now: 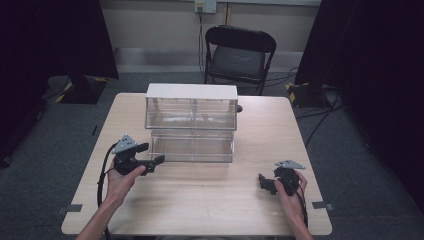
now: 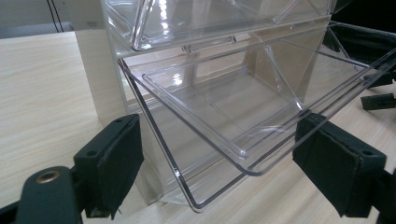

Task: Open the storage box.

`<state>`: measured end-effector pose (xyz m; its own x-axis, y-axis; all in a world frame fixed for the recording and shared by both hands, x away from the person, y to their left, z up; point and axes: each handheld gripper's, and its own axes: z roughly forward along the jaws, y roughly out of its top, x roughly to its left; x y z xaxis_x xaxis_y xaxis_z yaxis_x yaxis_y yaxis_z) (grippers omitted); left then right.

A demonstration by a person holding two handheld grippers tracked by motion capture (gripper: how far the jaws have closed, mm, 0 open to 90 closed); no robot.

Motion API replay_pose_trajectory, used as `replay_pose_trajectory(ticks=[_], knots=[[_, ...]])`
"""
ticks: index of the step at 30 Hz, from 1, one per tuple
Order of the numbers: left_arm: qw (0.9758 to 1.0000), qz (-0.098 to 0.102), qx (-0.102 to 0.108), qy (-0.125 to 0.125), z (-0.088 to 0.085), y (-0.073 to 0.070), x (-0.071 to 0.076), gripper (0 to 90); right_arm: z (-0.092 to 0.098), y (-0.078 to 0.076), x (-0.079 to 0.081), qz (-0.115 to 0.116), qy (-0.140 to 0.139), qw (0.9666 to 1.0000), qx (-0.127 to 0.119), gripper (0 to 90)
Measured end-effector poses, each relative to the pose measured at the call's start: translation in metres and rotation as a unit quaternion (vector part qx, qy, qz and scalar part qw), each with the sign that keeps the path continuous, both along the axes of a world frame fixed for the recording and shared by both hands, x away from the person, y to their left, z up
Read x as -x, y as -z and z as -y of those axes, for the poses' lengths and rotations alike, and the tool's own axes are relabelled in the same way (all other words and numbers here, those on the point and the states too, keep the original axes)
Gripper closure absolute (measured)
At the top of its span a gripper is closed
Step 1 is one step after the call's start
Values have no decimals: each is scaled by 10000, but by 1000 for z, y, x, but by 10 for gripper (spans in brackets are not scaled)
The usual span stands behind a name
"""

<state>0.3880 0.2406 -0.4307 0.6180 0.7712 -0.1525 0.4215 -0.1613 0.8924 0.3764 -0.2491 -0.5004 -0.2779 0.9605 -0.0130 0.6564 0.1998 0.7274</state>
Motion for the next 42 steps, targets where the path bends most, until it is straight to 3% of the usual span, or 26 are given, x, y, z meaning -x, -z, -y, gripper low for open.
replay_pose_trajectory(ticks=[9, 15, 17, 22, 31, 42], knots=[[9999, 64, 67, -80, -3, -6, -4, 157, 0, 0, 0, 0, 0, 10000, 1, 84], [10000, -28, 48, -52, -4, -7, -9, 154, 0, 0, 0, 0, 0, 10000, 0, 84], [10000, 6, -7, -36, -4, -10, -10, 155, 0, 0, 0, 0, 0, 10000, 0, 84], [9999, 100, 80, -8, -2, -15, -9, 156, 0, 0, 0, 0, -1, 10000, 1, 84], [10000, 8, 92, -2, 0, -14, -12, 155, 0, 0, 0, 0, 0, 10000, 0, 84], [10000, 65, -55, 28, 6, -22, -14, 155, 0, 0, 0, 0, -1, 10000, 1, 84]])
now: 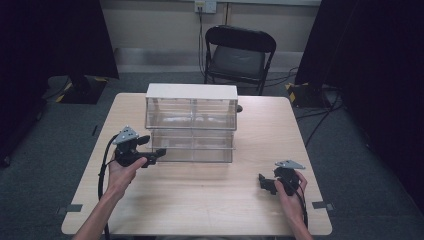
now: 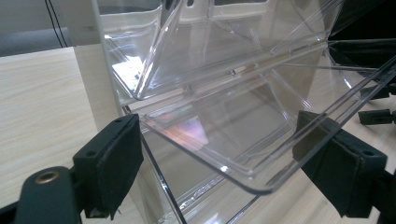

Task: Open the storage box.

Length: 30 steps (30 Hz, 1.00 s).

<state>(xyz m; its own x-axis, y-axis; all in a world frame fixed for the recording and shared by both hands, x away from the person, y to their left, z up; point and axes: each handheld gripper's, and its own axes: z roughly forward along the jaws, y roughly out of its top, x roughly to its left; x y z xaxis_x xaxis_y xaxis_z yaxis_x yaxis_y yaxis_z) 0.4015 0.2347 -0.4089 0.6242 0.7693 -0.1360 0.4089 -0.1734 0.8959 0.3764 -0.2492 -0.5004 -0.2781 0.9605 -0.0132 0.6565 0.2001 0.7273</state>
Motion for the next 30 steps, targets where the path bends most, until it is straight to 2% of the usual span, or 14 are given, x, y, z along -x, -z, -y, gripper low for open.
replay_pose_trajectory(ticks=[3, 11, 14, 26, 30], knots=[[10000, 10, -86, -26, 1, -1, -1, 153, 0, 0, 0, 0, 1, 10000, -1, 84], [10000, 30, -41, -84, 1, -3, -2, 156, 0, 0, 0, 0, -1, 10000, 0, 84], [9999, 27, 50, -102, 1, -2, -4, 156, 0, 0, 0, 0, 0, 10000, -1, 84], [9999, 52, -79, -145, 4, -5, -5, 155, 0, 0, 0, 3, -5, 10000, 1, 83], [9999, 94, -40, -134, 5, -9, -6, 155, 0, 0, 0, 3, -4, 10000, 0, 83]])
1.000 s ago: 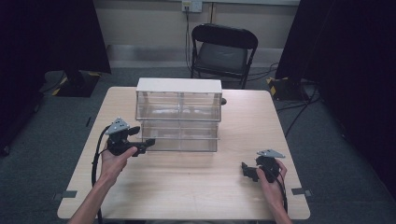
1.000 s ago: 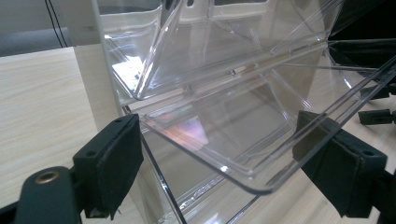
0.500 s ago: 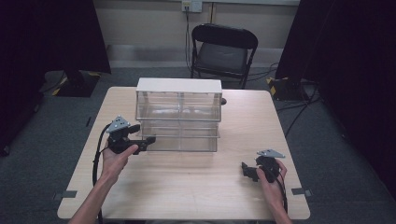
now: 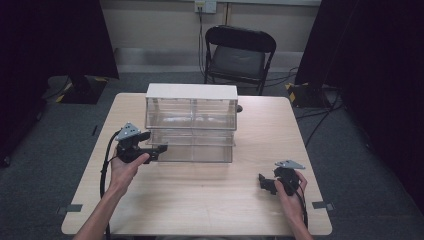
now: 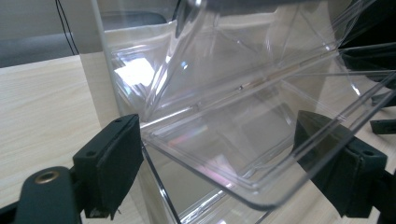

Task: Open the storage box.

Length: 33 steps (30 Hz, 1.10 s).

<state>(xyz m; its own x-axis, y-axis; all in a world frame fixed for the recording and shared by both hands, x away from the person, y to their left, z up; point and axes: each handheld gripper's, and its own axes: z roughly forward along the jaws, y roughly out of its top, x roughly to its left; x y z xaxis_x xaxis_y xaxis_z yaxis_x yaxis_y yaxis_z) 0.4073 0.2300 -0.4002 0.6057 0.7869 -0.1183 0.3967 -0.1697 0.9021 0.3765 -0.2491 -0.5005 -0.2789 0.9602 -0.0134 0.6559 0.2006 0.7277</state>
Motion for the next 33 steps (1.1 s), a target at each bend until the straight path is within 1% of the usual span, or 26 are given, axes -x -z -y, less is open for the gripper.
replay_pose_trajectory(ticks=[1, 2, 3, 4, 9, 19, 21, 24, 28, 31, 33], knots=[[10000, 19, 20, -30, 1, -1, 0, 154, 0, 0, 0, 0, 0, 10000, 0, 83], [10000, 37, -20, -20, 1, -2, 0, 153, 0, 0, 0, 1, -2, 10000, 0, 83], [10000, 31, 2, -26, 2, -2, 0, 152, 0, 0, 0, -3, 4, 10000, 0, 84], [10000, 25, -22, -35, 2, -3, 0, 151, 0, 0, 0, -3, 4, 10000, 0, 83], [10000, 42, -42, -2, 2, -3, -1, 150, 0, 0, 0, -3, 4, 10000, -1, 83], [10000, 34, 42, -38, 3, -3, -2, 139, 0, 0, 0, 0, -1, 10000, 0, 84], [10000, 59, -2, -36, 3, -4, -1, 139, 0, 0, 0, 0, 0, 10000, 0, 83], [10000, 76, 16, -36, 3, -5, -1, 141, 0, 0, 0, -3, 4, 10000, 0, 83], [9999, 93, 86, -50, 2, -5, -2, 142, 0, 0, 0, 1, 0, 10000, 1, 83], [9999, 71, 94, -80, 3, -8, -3, 141, 0, 0, 0, -3, 5, 10000, 1, 83], [9999, 103, 81, -107, 4, -11, -4, 139, 0, 0, 0, -3, 4, 10000, 0, 83]])
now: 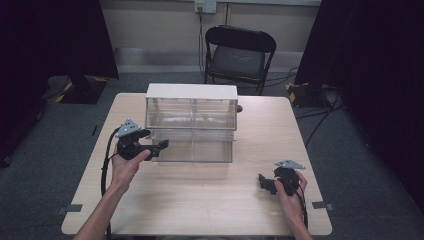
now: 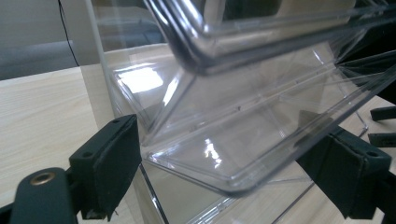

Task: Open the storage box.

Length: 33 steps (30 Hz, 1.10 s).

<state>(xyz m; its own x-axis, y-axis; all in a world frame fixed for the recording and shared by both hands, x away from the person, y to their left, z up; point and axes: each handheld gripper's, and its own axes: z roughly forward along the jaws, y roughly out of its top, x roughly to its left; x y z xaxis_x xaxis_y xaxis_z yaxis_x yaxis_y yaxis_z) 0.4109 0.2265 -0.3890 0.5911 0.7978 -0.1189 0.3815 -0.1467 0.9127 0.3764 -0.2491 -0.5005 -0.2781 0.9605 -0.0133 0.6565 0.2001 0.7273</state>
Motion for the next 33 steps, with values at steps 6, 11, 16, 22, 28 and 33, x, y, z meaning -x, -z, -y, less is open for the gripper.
replay_pose_trajectory(ticks=[6, 11, 16, 22, 28, 33], knots=[[10000, 46, 43, 24, 0, -6, -1, 129, 0, 0, 0, 1, -2, 10000, 0, 83], [10000, 71, 46, 19, 0, -7, -1, 121, 0, 0, 0, 0, 0, 10000, -1, 83], [9999, 105, 109, 11, 0, -7, -1, 113, 0, 0, 0, 0, 0, 10000, 0, 83], [9999, 116, 54, 1, 1, -8, -1, 111, 0, 0, 0, 0, -1, 10000, 0, 83], [9999, 109, 69, -15, 2, -9, -2, 110, 0, 0, 0, 3, -5, 10000, -1, 83], [9999, 116, 70, -7, 1, -9, -2, 110, 0, 0, 0, 0, -1, 10000, -1, 83]])
